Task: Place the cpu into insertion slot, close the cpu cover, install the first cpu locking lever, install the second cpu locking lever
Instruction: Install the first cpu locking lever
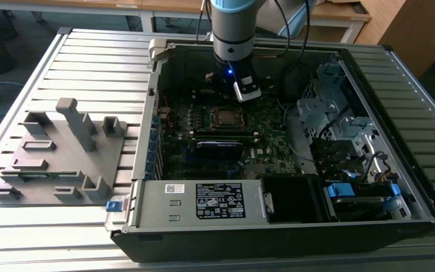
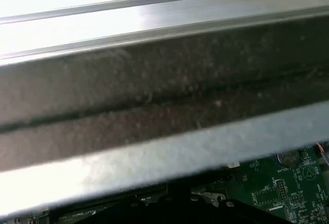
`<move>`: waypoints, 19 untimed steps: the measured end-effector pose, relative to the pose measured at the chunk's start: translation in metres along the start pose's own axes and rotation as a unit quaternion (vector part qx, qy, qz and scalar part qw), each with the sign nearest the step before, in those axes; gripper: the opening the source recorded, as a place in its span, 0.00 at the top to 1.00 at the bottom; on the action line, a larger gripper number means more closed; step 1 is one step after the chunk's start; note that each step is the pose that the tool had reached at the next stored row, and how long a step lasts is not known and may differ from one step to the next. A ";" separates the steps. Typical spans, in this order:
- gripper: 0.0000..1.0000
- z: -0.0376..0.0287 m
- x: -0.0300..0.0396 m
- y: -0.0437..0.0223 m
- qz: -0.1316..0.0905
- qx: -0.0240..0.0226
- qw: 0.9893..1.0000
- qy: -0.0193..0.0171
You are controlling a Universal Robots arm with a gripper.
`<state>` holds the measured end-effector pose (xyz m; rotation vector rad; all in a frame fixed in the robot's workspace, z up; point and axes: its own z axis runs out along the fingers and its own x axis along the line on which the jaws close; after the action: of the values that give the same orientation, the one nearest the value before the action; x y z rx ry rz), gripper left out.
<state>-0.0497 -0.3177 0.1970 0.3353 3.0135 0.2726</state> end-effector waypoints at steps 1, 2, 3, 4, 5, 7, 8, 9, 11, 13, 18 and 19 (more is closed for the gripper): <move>0.90 0.0004 0.0003 0.0011 0.002 0.000 1.000 0.000; 0.90 0.0007 0.0005 0.0022 0.004 0.001 1.000 -0.001; 0.90 0.0009 0.0007 0.0030 0.005 0.001 1.000 -0.001; 0.90 0.0011 0.0008 0.0033 0.007 0.001 1.000 -0.002; 0.90 0.0012 0.0007 0.0034 0.009 0.002 1.000 -0.002; 0.90 0.0012 0.0006 0.0034 0.014 0.005 1.000 -0.004; 0.90 0.0013 0.0006 0.0034 0.016 0.006 1.000 -0.004; 0.90 0.0013 0.0006 0.0034 0.018 0.008 1.000 -0.005; 0.90 0.0013 0.0006 0.0033 0.020 0.013 1.000 -0.007; 0.90 0.0015 0.0006 0.0033 0.021 0.017 1.000 -0.008; 0.90 0.0017 0.0006 0.0032 0.023 0.021 0.999 -0.009; 0.90 0.0017 0.0006 0.0033 0.023 0.021 0.999 -0.009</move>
<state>-0.0494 -0.3141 0.1959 0.4087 2.9998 0.2076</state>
